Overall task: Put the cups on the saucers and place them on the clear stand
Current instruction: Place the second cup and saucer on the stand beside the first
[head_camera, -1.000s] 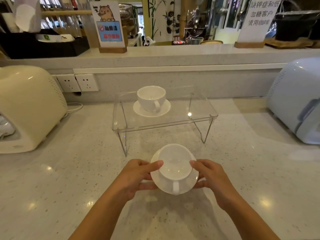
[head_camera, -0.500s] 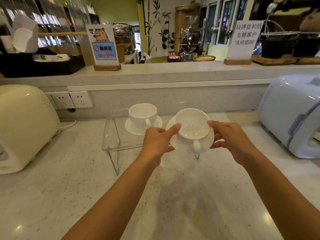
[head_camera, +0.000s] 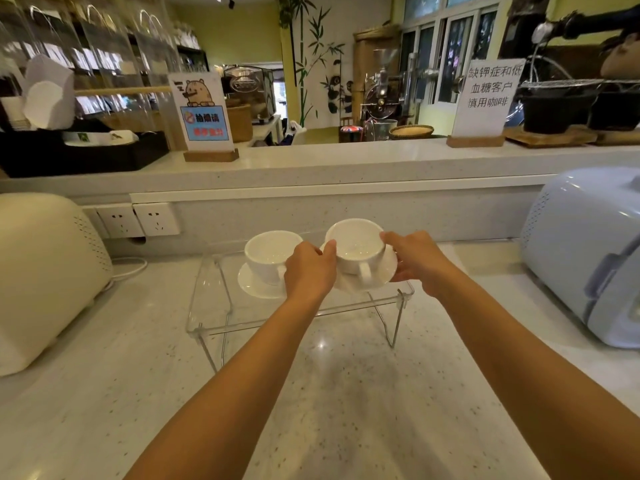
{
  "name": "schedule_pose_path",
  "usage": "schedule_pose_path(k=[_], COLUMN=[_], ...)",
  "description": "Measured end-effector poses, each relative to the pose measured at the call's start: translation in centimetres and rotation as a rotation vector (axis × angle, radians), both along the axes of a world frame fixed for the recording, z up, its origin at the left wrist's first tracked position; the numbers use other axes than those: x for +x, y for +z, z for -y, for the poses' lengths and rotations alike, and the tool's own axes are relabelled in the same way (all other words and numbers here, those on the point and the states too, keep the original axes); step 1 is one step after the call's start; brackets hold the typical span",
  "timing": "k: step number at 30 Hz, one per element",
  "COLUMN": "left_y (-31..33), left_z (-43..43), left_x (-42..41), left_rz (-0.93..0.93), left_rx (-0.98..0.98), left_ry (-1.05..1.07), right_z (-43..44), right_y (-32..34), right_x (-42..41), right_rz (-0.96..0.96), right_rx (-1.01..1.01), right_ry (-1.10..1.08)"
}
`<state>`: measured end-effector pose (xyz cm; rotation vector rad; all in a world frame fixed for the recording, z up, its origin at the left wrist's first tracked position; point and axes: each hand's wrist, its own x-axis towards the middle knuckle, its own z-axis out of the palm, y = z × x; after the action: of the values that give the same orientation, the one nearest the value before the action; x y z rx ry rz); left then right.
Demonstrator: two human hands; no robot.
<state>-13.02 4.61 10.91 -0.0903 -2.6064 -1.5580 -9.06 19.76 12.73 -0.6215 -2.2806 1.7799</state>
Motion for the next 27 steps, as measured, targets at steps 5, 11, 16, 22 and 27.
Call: schedule_pose_path(k=[5,11,16,22,27], left_y=[-0.1,-0.3,0.0,0.2,0.1], left_z=[0.0,-0.1,-0.4,-0.6,-0.2], left_x=[-0.4,-0.5,-0.3,0.2,0.3], left_rz=[-0.019,-0.042,-0.057,-0.070,-0.058], left_rx=[-0.098,-0.161,-0.192,-0.295,-0.341], left_ry=[0.018,0.038,0.063,0.072,0.018], right_z=[0.7,1.6,1.2,0.5,0.3], right_y=[0.0,-0.8,-0.7,0.5,0.9], right_x=[-0.8,-1.2,-1.4,-1.1,-0.3], right_rz=[0.009,0.008,0.049,0.195,0.208], right_rx=[0.049,0.063,0.092,0.273,0.346], right_ry=[0.008,-0.021,0.007,0.145,0.218])
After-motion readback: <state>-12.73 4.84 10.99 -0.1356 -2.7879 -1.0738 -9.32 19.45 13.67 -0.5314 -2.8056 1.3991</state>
